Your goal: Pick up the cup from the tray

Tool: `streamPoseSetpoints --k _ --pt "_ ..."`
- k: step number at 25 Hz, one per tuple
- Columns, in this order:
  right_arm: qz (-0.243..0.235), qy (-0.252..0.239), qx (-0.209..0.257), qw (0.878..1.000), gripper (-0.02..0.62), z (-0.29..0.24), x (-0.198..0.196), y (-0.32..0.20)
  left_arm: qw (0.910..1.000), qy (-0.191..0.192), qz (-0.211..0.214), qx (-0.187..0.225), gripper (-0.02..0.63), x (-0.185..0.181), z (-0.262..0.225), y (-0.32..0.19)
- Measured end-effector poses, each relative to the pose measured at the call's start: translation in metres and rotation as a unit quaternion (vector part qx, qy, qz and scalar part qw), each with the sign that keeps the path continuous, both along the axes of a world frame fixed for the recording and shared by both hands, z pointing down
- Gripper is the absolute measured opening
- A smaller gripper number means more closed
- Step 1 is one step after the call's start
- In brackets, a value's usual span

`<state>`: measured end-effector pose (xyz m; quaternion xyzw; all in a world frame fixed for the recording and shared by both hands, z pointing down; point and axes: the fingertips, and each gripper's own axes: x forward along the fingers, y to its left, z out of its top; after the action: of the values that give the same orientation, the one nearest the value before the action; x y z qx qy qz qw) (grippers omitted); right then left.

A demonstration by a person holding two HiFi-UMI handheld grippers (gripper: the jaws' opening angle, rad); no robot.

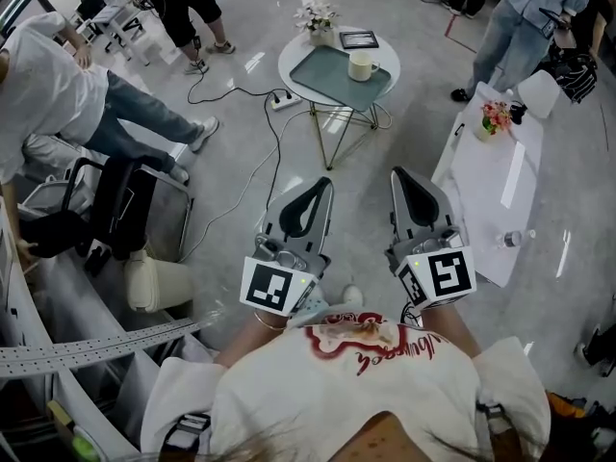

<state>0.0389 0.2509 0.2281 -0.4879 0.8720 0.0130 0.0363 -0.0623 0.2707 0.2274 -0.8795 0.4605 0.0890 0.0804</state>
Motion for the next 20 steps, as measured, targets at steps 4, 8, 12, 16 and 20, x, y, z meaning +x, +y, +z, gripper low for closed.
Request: streamPoseSetpoints --k 4,8,12,16,20 --pt "0.009 -0.009 0.013 1.000 0.025 -0.002 0.015 0.000 1.0000 -0.001 -0.005 -0.001 0.012 0.008 0.004 -0.001" --pt "0.022 -0.016 0.022 0.999 0.025 -0.003 0.038 -0.004 0.9999 -0.009 -0.013 -0.002 0.012 0.017 0.009 -0.002" --pt "0.016 -0.012 0.030 0.999 0.026 -0.008 0.048 -0.008 0.9995 -0.007 -0.032 0.001 0.012 0.016 0.004 -0.005" --pt "0.009 -0.012 0.013 1.000 0.026 0.002 0.053 -0.027 0.9986 0.004 -0.051 -0.016 0.012 0.014 0.013 -0.017" --pt "0.016 -0.014 0.004 1.000 0.026 0.014 0.065 -0.061 0.9984 0.002 -0.050 -0.024 0.012 0.023 0.023 -0.048"
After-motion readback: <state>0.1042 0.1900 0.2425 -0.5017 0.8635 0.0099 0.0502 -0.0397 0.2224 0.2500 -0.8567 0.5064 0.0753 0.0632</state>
